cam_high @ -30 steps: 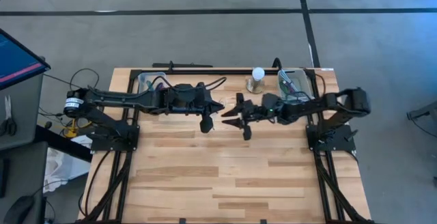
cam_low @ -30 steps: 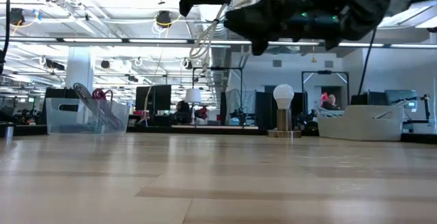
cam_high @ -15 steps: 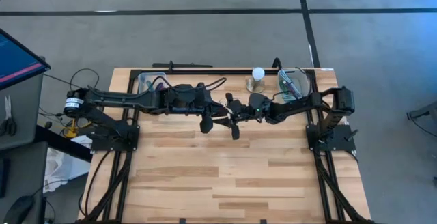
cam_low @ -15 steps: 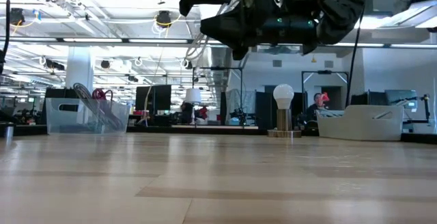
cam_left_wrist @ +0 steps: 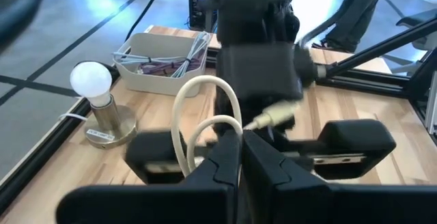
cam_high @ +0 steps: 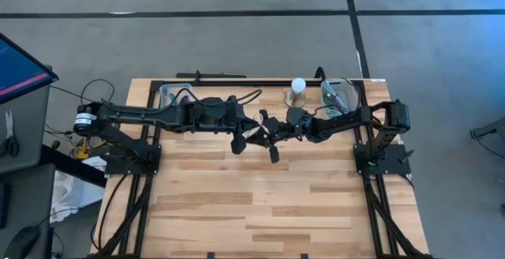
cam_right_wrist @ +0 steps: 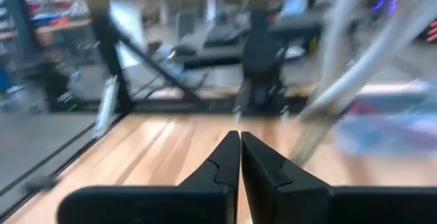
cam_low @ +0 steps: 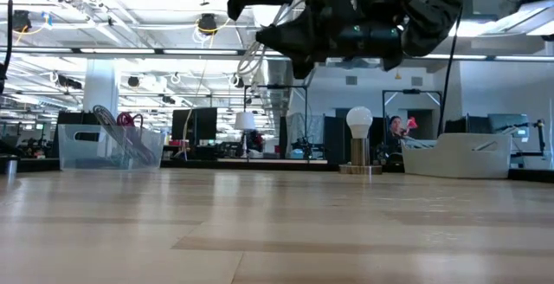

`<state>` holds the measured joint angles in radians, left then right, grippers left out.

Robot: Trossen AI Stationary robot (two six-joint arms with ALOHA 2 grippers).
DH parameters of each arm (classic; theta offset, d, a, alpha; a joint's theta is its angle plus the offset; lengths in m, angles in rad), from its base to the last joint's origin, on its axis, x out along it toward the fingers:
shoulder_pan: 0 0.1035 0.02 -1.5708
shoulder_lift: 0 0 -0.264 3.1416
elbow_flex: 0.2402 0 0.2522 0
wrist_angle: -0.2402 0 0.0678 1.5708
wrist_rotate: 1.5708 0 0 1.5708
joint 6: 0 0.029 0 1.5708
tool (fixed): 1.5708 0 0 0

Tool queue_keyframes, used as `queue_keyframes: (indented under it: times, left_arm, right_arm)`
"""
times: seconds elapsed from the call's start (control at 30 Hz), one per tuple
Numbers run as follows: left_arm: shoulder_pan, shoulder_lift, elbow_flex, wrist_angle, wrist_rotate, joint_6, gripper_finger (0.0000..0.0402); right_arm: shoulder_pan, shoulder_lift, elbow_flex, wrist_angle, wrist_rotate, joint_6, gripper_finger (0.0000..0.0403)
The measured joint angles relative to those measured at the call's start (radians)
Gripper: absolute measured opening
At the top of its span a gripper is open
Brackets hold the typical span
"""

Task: Pick & Place USB Port
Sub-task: Put the white charger cable into the gray bin

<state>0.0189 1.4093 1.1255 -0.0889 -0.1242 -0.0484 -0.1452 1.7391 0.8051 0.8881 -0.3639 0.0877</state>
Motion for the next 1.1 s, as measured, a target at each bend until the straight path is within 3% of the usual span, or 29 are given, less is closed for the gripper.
queue_keyframes:
  times: [0.23, 0.6, 0.77, 1.1]
  left_arm:
    - [-0.003, -0.001, 0.000, 0.000, 0.051, 0.000, 0.0008]
    - [-0.008, -0.002, 0.000, 0.000, 0.054, 0.000, 0.0008]
    - [-0.008, -0.002, 0.000, 0.000, 0.054, 0.000, 0.0008]
    - [-0.008, -0.002, 0.000, 0.000, 0.054, -0.001, 0.0008]
  right_arm:
    - [-0.025, 0.000, 0.000, -0.182, -0.029, -0.016, 0.0005]
    - [-0.068, -0.065, 0.000, -0.219, -0.029, -0.036, 0.0008]
    - [-0.066, -0.120, 0.000, -0.284, -0.031, -0.087, 0.0045]
    - [-0.052, -0.130, 0.000, -0.253, -0.023, -0.088, 0.0107]
